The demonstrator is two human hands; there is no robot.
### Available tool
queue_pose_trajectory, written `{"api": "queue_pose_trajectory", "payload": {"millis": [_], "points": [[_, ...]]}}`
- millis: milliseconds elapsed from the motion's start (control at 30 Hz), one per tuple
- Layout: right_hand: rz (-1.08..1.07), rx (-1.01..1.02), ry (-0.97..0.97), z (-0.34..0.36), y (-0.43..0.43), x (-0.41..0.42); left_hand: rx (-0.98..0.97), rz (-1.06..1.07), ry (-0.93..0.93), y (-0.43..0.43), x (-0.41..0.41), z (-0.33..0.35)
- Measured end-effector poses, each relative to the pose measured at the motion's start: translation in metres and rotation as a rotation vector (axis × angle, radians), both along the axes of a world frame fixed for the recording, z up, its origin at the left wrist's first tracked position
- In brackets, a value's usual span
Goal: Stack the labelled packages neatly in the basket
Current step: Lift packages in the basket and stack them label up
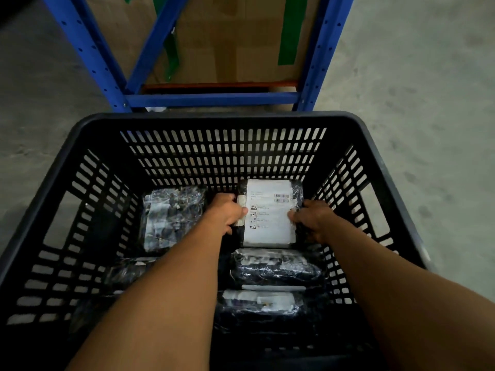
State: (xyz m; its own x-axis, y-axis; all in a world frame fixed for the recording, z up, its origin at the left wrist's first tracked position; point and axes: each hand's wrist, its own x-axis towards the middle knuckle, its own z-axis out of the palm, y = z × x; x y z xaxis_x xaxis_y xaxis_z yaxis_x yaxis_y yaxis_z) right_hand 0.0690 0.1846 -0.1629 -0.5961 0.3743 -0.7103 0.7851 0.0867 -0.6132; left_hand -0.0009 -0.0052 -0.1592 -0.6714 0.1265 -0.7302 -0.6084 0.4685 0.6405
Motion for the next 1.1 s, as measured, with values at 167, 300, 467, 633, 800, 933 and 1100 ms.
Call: {"api": "queue_pose_trajectory", "payload": {"millis": [167,300,467,633,800,933,1100], "points": [[0.078,0.071,-0.041,-0.005,-0.002,-0.006,-0.176,-0.112,-0.009,0.002,-0.003,-0.014],[0.192,0.128,-0.1,-0.005,0.005,-0.01,-0.185,-0.103,-0.038,0.003,-0.005,-0.017],[0.22,0.19,-0.064,-0.007,0.002,-0.005,-0.227,-0.102,0.008,0.006,0.002,-0.016],[0.445,0.142,-0.302,0.014,-0.008,0.008,-0.416,-0.365,-0.074,0.002,0.021,0.012],[0.582,-0.188,-0.636,0.045,-0.011,0.016,-0.29,-0.461,-0.462,-0.012,0.035,0.041],[0.701,-0.126,-0.629,0.074,-0.007,0.012,-0.301,-0.497,-0.426,-0.012,0.03,0.065],[0.478,-0.265,-0.469,0.114,0.014,0.0,-0.088,-0.278,-0.365,-0.034,-0.003,0.118]]}}
